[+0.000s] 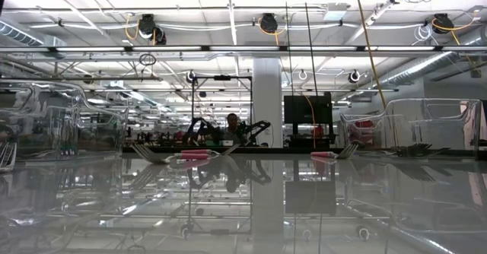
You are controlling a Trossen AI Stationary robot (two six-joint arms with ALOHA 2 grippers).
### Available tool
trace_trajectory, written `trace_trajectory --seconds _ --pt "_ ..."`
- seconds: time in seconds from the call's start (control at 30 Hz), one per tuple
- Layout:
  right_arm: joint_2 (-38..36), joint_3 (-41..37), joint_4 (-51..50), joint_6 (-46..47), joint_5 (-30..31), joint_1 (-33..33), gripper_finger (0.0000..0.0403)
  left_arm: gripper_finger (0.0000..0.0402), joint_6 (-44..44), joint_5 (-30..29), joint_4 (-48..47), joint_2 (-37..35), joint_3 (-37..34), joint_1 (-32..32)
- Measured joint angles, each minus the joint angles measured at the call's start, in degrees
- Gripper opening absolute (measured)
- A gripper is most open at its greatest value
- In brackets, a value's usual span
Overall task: Sort silverware by color (type)
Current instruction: Put the blue fork into the left transparent bin
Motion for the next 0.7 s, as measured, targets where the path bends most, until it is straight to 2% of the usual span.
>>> trace_trajectory --seconds 0.1,0.27,0.37,0.57,0.7 --pt "2.39 0.0 -0.87 3.83 -4.54 0.05 0.0001 0.0134 -0.2 4.11 -4.45 0.02 -0.02 -0.15" --pt "6.47 0.0 -0.64 8.86 -9.08 0.21 0.0002 0.0134 0.2 5.68 -12.9 0.66 -0.07 -0.99" --pt "8.92 0.0 -0.68 10.87 -9.27 1.15 0.0003 0.0134 0.26 7.1 -15.68 0.56 -0.07 -1.26" --pt "12.88 -0.02 -0.64 13.74 -8.98 3.79 0.0004 0.0134 -2.43 14.15 -18.66 0.57 -0.02 -1.31" --pt "15.03 -0.02 -0.17 16.71 -8.88 5.21 0.0005 0.0134 -1.16 15.09 -20.93 0.54 -0.02 -1.31"
